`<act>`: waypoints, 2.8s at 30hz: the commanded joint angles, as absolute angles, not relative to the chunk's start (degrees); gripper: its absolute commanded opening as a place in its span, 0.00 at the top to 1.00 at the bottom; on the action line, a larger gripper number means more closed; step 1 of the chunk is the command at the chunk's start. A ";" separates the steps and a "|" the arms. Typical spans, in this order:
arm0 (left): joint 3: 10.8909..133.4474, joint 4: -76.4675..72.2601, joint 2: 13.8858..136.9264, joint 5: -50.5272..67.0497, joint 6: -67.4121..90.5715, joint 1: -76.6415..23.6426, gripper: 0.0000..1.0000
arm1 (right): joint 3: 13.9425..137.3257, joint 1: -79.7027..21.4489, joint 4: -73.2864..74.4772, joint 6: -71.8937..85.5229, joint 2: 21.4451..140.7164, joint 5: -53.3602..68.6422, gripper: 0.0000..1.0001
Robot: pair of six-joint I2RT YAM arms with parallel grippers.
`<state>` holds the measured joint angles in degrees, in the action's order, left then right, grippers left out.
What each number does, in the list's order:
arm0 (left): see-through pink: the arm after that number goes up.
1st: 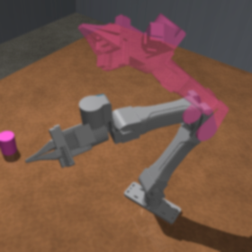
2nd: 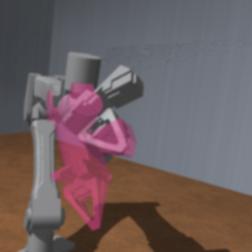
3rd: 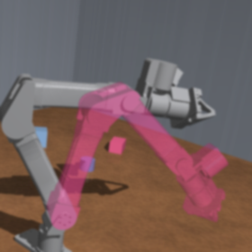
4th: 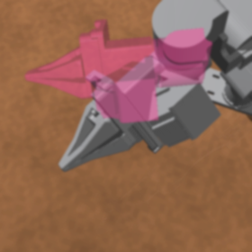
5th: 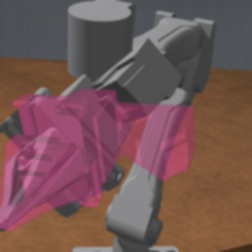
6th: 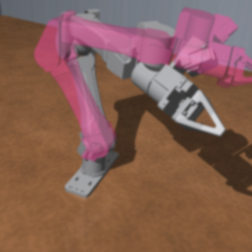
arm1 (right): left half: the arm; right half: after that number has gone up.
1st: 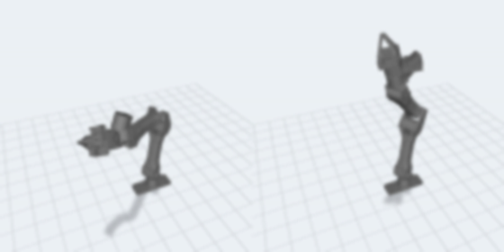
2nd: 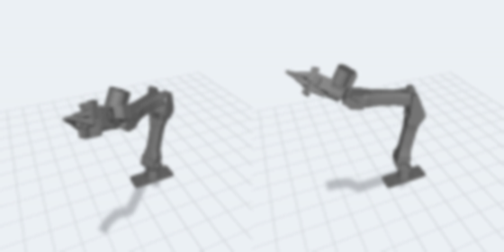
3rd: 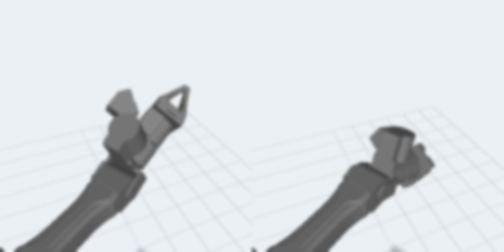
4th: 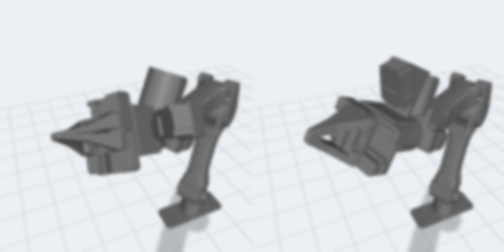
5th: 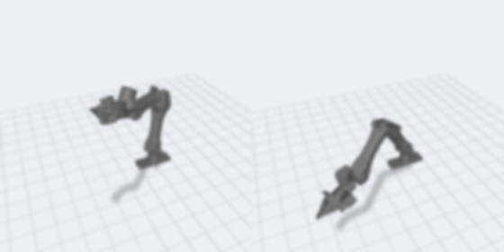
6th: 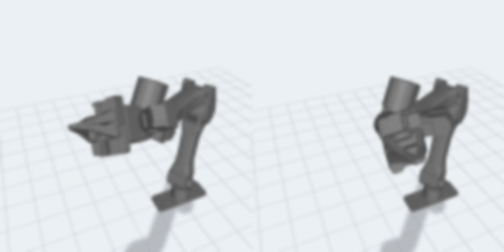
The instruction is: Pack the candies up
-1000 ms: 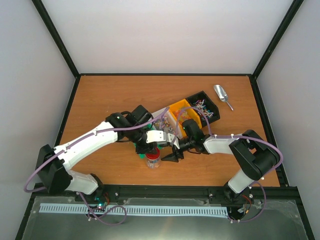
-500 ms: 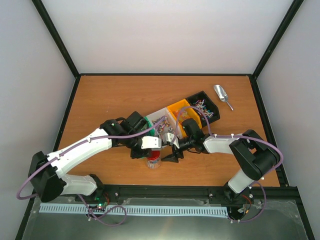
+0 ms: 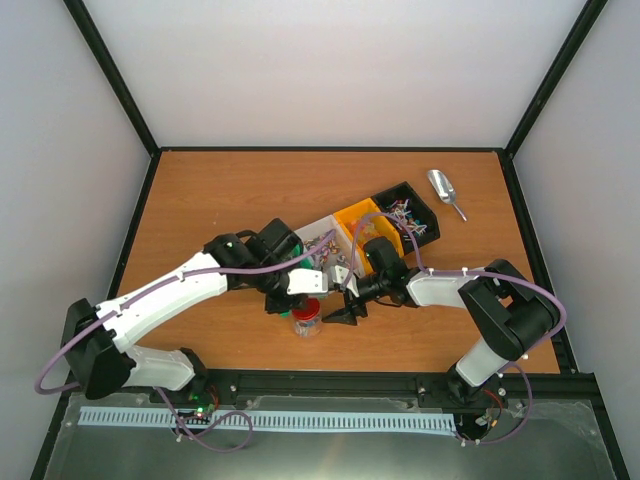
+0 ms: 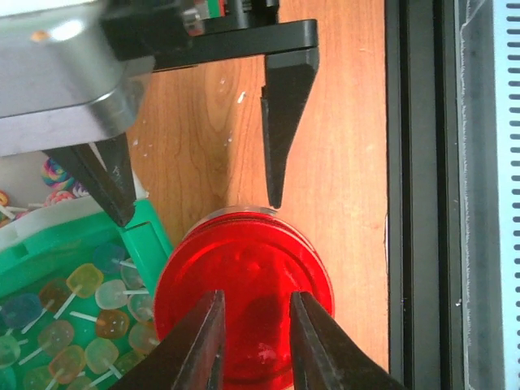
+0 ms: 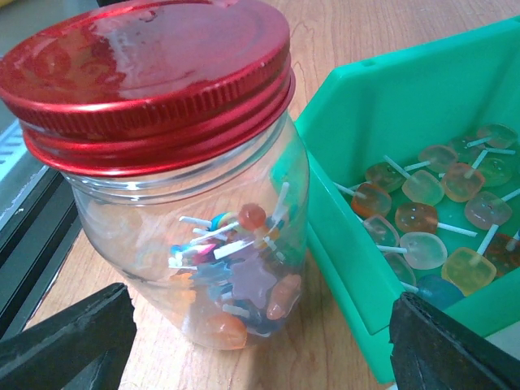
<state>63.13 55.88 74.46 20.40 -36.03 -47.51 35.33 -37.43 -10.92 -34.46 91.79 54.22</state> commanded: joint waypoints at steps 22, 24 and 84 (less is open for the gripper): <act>60.94 53.27 74.31 16.90 -32.33 -47.78 0.58 | 35.30 -37.60 -15.16 -33.50 91.97 55.51 0.12; 62.28 52.73 73.22 19.59 -31.29 -46.56 0.45 | 34.22 -37.97 -16.85 -33.07 91.37 55.81 0.09; 62.57 60.81 77.69 20.41 -47.90 -47.15 0.41 | 30.24 -44.56 -36.57 -26.43 97.58 49.05 0.00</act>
